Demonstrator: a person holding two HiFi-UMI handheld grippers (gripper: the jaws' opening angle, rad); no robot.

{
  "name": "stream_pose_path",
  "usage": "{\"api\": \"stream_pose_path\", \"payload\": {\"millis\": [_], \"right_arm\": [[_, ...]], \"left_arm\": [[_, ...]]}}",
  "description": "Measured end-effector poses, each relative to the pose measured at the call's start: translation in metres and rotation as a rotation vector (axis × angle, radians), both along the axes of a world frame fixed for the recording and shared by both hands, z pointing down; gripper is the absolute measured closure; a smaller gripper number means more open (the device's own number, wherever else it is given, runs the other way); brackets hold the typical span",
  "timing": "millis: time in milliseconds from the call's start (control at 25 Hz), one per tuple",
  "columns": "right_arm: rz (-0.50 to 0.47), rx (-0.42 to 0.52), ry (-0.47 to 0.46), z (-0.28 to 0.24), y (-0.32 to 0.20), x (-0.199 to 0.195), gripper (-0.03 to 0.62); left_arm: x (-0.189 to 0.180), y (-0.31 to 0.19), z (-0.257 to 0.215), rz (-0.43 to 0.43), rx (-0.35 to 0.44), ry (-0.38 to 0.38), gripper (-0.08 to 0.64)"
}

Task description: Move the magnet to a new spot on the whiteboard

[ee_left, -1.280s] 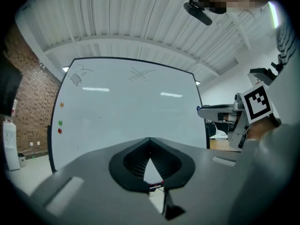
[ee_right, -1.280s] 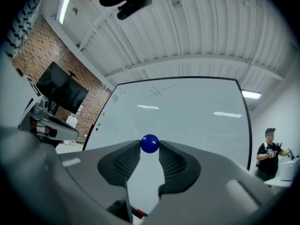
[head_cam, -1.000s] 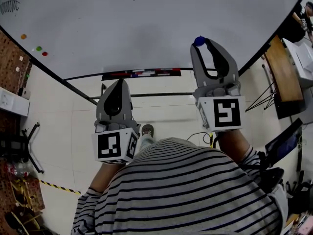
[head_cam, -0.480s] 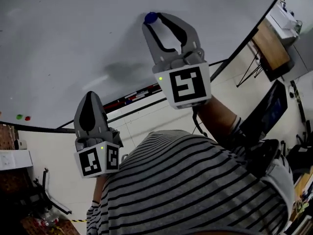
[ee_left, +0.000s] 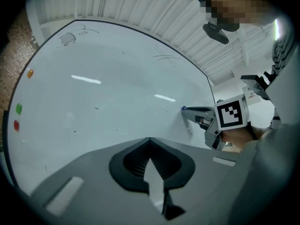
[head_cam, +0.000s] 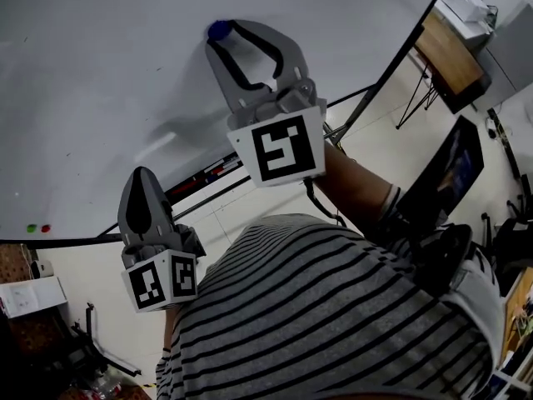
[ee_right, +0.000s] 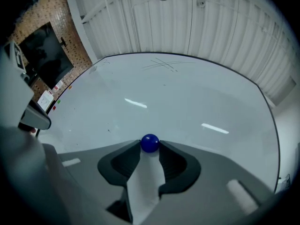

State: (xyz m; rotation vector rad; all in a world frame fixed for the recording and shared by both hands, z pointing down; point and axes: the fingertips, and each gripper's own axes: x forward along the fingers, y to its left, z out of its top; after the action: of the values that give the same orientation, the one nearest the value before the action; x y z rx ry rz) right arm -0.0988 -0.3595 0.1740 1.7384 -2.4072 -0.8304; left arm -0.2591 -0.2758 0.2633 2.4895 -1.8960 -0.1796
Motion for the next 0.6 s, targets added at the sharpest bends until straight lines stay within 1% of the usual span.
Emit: {"api": "stream_pose_path", "payload": {"millis": [120,320,400,480,560,600], "right_arm": [[-0.026,-0.003,0.002,-0.008,0.007,0.001,0.466],[-0.071,0.039,-0.031,-0.010,0.020,0.012,0.437],[-0.103,0.039,-0.072,-0.011,0.035,0.021,0.437],[-0.136,0.012,-0.138,-0.008,0.057,0.033,0.440],[-0.176,-0.032,-0.199,0.002,0.083,0.046,0.470],[-0.194,-0.055,-0.217,0.008,0.098,0.054,0.503]], "left_arm": [[0.005,0.009,-0.007,-0.009,-0.006,0.008,0.545],[0.017,0.020,-0.003,-0.018,-0.002,-0.001,0.545],[0.026,0.030,-0.004,-0.022,0.010,-0.008,0.545],[0.037,0.042,-0.006,-0.028,0.019,-0.016,0.545],[0.050,0.056,-0.006,-0.038,0.025,-0.016,0.545],[0.059,0.064,-0.007,-0.040,0.029,-0.014,0.545]]}}
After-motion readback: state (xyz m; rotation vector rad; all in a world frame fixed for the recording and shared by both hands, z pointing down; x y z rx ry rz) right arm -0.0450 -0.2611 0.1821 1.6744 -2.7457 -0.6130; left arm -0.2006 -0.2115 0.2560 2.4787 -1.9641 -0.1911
